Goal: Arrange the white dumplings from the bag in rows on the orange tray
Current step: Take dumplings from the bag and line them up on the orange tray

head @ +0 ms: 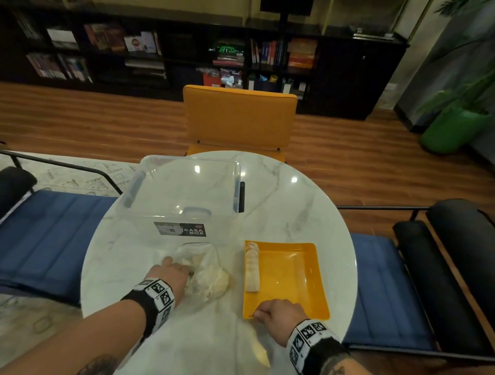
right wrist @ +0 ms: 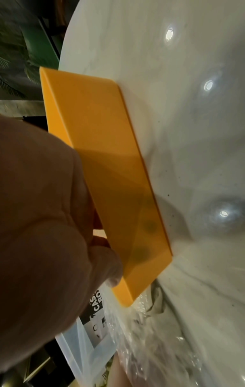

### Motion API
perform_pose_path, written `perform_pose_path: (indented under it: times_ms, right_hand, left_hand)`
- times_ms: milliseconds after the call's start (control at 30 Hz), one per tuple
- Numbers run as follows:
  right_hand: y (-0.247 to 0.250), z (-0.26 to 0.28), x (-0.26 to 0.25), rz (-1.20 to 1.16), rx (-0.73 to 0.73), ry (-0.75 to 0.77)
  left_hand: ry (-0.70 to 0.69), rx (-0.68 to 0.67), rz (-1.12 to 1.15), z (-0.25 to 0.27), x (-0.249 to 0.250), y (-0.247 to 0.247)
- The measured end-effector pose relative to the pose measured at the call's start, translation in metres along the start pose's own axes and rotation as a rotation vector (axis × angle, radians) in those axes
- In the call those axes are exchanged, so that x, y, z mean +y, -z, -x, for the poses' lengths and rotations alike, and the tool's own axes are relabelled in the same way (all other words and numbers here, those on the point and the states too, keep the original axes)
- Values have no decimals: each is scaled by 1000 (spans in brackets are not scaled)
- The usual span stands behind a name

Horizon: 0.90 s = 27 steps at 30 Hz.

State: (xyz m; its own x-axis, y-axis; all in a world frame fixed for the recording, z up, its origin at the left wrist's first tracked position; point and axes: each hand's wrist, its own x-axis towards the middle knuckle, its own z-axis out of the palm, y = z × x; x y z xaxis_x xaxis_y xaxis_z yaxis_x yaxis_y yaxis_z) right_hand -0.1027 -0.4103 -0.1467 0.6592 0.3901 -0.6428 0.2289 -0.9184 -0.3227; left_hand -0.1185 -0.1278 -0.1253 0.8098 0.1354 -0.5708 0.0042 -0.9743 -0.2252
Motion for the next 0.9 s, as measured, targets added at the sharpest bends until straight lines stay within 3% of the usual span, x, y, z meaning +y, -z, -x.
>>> perform_pose_path:
  times_ms: [267,400,500,567,733,900]
  right_hand:
    - [2,4,-2,5,8,-4]
    - [4,4,-3,-15,-4,1]
    - [6,4,-4,-31,-19,2]
    - [8,5,-4,-50,-27,2]
    - [12,8,-3,-99,-12,19]
    - [31,11,-5,-256,105,68]
  left_hand:
    - [15,152,312,-1,-10,0]
    - [130,271,815,3,-16,8]
    - [193,256,1463,6,-17,12]
    - [226,236,1735,12,-13,20]
    - [101,77,2012,29,13,42]
    - [-60,-38,1964,33,42,54]
